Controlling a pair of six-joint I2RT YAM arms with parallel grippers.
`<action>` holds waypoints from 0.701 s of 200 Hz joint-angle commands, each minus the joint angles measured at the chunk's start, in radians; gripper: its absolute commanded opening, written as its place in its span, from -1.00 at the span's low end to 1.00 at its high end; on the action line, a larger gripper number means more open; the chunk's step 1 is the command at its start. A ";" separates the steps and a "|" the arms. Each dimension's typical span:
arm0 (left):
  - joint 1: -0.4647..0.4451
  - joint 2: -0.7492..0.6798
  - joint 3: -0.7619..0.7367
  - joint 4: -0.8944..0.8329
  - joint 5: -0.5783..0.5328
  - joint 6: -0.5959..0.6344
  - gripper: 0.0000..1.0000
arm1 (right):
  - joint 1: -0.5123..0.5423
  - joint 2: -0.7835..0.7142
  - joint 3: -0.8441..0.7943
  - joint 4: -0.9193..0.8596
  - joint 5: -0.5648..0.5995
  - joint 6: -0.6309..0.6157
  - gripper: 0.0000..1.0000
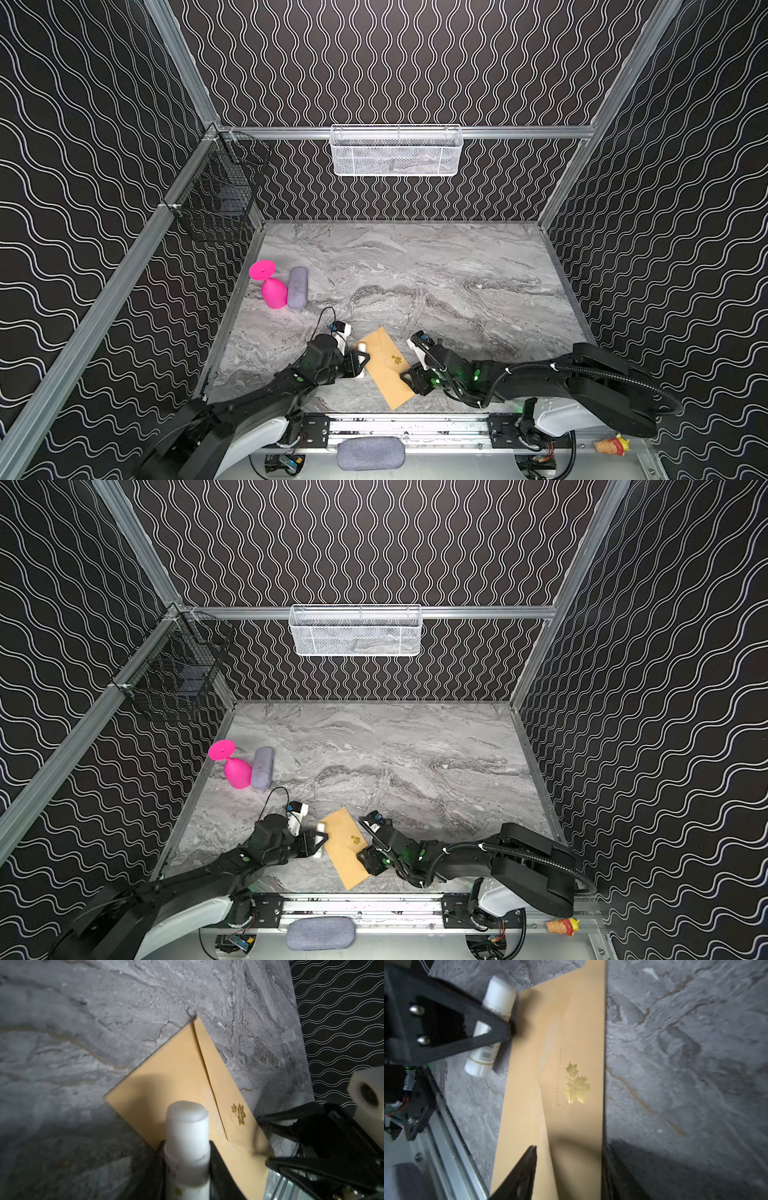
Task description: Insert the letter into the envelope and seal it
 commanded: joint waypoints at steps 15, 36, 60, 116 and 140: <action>0.001 0.169 0.036 0.232 0.039 0.030 -1.00 | 0.064 0.014 -0.035 -0.028 -0.069 0.046 0.01; 0.003 0.263 0.084 0.297 0.074 0.037 -1.00 | 0.083 0.029 -0.004 -0.070 -0.045 0.029 0.05; 0.006 0.342 0.117 0.356 0.091 0.045 -1.00 | 0.082 0.032 -0.003 -0.055 -0.010 0.040 0.09; 0.073 0.468 0.228 0.417 0.191 0.059 -1.00 | -0.039 0.064 -0.014 0.038 0.045 -0.004 0.04; 0.127 0.366 0.299 0.225 0.220 0.126 -1.00 | -0.067 0.080 0.009 0.085 0.007 -0.101 0.00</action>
